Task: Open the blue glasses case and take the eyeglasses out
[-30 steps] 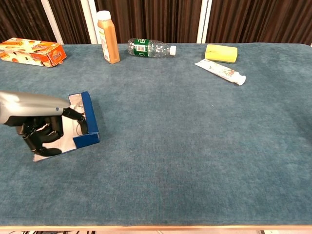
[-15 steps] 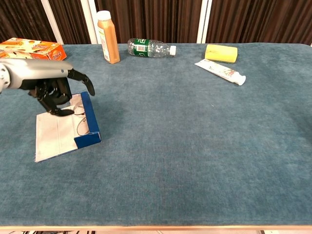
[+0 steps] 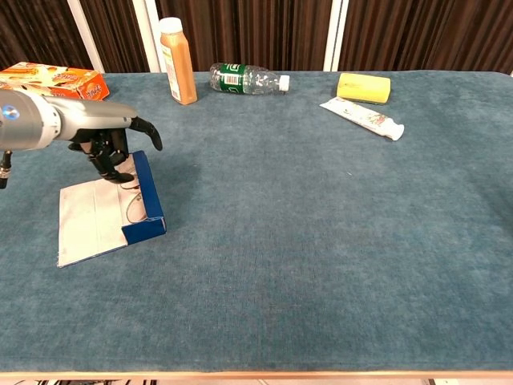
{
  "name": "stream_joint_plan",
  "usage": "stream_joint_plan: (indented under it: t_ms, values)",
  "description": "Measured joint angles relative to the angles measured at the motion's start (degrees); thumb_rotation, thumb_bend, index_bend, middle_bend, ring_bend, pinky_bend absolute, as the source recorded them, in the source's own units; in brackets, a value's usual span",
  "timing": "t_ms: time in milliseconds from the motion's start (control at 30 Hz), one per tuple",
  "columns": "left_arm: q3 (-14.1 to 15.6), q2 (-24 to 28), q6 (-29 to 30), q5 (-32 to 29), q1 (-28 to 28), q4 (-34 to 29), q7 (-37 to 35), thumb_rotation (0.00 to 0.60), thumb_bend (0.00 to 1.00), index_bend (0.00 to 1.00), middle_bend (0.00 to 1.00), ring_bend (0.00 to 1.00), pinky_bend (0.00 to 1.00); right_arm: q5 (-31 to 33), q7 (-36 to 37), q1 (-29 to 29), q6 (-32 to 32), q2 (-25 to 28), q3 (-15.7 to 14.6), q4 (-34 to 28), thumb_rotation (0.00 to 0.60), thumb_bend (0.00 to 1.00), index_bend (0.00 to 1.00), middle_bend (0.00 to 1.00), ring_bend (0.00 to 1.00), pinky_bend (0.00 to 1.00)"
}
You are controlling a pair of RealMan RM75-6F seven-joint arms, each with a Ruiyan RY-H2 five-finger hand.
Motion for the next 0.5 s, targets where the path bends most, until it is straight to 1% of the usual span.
stream_joint_plan:
  t_ms: [267,500]
  values:
    - [0.6,-1.3,-1.5,-5.0,-2.3,2.3,1.6,0.600,0.33,0.17,0.87,0.78,0.90,0.0,0.1,0.0,0.2,0.0,0.1,0.1,0.600,0.16,0.00,0.00,0.00,0.19]
    - [2.4,-0.2,-1.9,-8.0,-3.4,1.8,2.8,0.600,0.33,0.20,0.88,0.79,0.91,-0.1,0.1,-0.1,0.3,0.0,0.0,0.1,0.600,0.16,0.00,0.00,0.00,0.19]
